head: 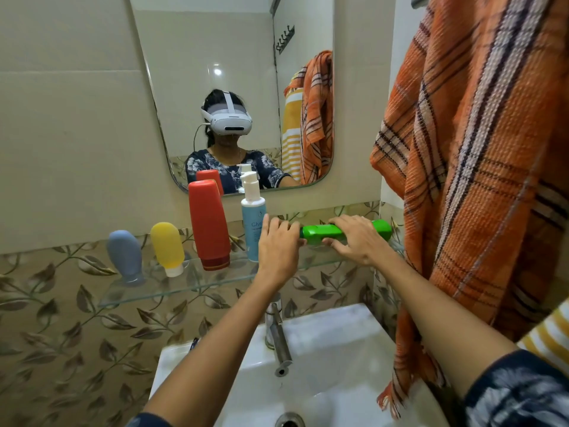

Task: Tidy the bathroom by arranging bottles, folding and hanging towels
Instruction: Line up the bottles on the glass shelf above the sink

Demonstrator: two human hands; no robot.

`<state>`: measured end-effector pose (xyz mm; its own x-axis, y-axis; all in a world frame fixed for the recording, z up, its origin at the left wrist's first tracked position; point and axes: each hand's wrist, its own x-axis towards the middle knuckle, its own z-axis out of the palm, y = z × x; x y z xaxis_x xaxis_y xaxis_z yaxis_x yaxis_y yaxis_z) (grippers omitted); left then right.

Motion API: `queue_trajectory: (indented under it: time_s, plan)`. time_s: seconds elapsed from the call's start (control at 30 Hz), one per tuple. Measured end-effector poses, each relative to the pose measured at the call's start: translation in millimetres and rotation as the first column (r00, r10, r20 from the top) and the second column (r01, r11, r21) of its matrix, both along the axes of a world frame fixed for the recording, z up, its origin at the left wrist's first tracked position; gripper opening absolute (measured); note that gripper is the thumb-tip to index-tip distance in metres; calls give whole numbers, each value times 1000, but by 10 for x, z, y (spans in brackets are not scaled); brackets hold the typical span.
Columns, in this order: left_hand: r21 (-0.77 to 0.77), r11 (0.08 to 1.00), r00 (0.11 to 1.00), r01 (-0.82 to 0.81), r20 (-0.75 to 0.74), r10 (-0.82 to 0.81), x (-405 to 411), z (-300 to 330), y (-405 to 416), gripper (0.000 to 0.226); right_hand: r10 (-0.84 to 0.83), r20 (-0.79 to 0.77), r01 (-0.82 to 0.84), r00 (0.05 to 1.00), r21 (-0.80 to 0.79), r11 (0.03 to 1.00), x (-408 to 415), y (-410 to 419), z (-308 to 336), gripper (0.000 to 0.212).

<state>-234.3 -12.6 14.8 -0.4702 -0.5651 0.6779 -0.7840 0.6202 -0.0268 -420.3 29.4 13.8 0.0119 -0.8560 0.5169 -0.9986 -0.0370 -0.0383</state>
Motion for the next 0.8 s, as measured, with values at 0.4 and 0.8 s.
queue_trajectory:
  time_s: [0.4, 0.8]
  plan:
    - [-277, 946, 947, 168, -221, -233, -207, 490, 85, 62, 362, 697, -205, 619, -302, 931, 289, -37, 352, 97]
    - [274, 878, 870, 392, -422, -256, -276, -49, -30, 104, 365, 921, -211, 139, -332, 919, 493, -409, 374, 42]
